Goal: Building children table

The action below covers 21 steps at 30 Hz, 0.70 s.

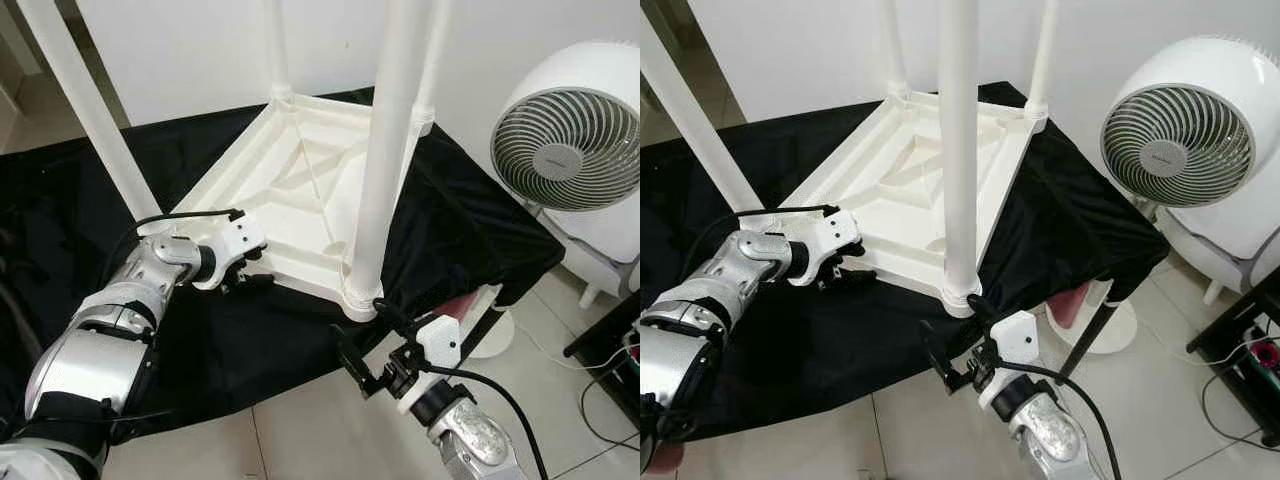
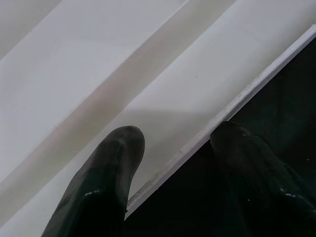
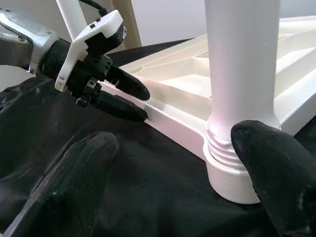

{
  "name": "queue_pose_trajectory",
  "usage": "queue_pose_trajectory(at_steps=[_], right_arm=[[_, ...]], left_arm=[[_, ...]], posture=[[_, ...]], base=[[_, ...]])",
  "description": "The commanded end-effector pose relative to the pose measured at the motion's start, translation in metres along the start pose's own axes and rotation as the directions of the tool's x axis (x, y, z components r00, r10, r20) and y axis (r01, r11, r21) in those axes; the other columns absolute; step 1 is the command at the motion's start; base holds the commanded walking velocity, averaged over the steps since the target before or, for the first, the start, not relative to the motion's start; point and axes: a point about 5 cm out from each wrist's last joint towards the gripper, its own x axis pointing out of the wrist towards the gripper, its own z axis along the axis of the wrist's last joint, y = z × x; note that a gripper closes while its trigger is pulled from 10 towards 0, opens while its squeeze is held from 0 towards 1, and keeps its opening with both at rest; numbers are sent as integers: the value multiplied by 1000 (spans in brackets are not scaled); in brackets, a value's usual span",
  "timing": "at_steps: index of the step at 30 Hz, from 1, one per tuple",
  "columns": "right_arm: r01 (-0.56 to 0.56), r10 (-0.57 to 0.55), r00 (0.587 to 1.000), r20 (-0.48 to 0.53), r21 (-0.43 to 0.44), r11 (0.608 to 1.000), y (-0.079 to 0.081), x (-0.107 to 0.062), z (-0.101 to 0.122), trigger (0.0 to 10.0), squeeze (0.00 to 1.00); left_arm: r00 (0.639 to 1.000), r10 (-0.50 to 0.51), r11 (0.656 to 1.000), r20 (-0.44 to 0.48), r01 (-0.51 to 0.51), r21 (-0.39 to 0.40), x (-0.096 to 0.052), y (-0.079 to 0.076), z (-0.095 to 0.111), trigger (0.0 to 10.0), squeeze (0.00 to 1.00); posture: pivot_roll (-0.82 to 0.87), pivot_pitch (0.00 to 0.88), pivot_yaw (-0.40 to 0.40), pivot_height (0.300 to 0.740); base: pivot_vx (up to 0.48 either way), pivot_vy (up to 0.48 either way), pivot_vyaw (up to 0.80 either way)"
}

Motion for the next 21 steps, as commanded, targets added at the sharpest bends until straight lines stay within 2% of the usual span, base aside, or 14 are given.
queue_pose_trajectory(at_steps=[1, 6, 9, 15, 21], right_arm=[[3, -3, 1000, 3, -3, 1000, 1, 0, 0, 10000, 0], [7, -7, 1000, 5, -5, 1000, 1, 0, 0, 10000, 0], [11, -11, 1000, 8, -5, 1000, 2, 1, 1, 10000, 0], [11, -11, 1000, 10, -6, 1000, 2, 1, 1, 10000, 0], [9, -9, 1000, 9, -6, 1000, 4, 1, 0, 10000, 0]], left_arm=[[980, 186, 982, -72, -188, -32, 3, 3, -14, 10000, 0], [977, 161, 986, -137, -166, -24, 4, 0, -21, 10000, 0], [971, 134, 991, -197, -136, 7, 5, -4, -26, 10000, 0], [970, 125, 992, -207, -123, 23, 7, -5, -25, 10000, 0], [971, 90, 992, -224, -68, 105, 15, -11, -18, 10000, 0]], posture=[[-78, 126, 111, 740], [-77, 128, 117, 740], [-77, 130, 123, 740], [-78, 129, 128, 740], [-82, 123, 135, 740]], base=[[0, 0, 0], [0, 0, 0], [0, 0, 0], [0, 0, 0], [0, 0, 0]])
